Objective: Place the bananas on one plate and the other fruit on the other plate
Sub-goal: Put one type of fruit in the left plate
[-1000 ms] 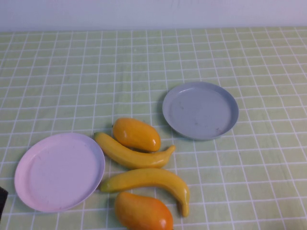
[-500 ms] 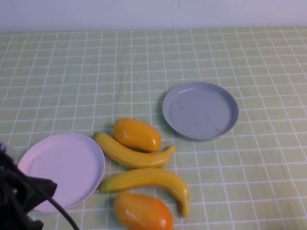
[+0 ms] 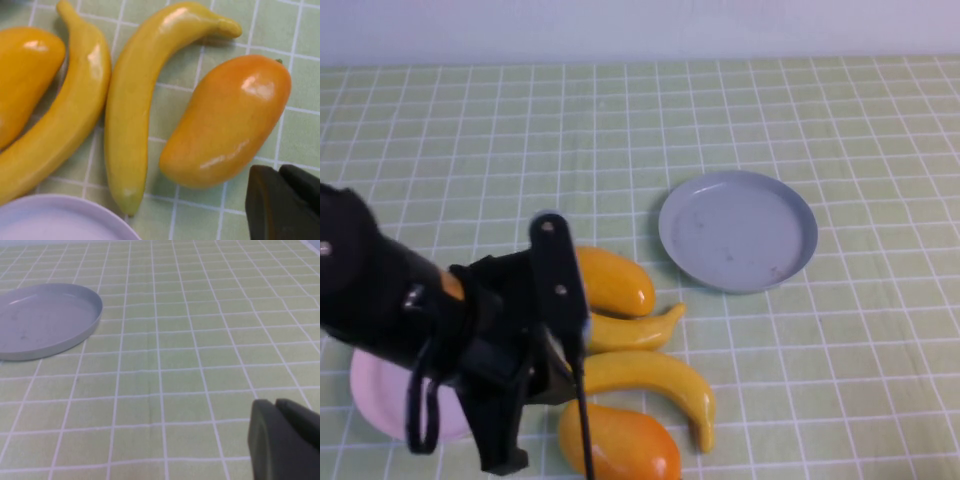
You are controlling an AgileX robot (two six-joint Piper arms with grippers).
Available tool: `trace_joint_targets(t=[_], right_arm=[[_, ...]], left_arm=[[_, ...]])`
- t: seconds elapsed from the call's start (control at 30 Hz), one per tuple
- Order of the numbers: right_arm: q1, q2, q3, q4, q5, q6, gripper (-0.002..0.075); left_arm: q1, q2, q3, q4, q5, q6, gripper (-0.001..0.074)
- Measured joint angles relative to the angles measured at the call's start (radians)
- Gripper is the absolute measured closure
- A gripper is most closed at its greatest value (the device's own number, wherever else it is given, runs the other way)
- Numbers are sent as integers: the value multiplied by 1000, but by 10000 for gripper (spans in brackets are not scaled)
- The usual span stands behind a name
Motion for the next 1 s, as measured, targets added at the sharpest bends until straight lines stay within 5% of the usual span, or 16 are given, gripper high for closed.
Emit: trace_joint_targets(t=[0.2,0.4,0.47,1.0], right_arm=[[0,0,0,0,0,0,741],[0,0,0,0,0,0,742],[0,0,0,0,0,0,741],[0,0,0,0,0,0,742]], left_arm=[[-129,121,-101,113,29,-1,659],[-176,203,-108,140,-2,54,175],[-193,233,-108,146,-12,147,98],[-225,415,-112,167,-104,312,66]])
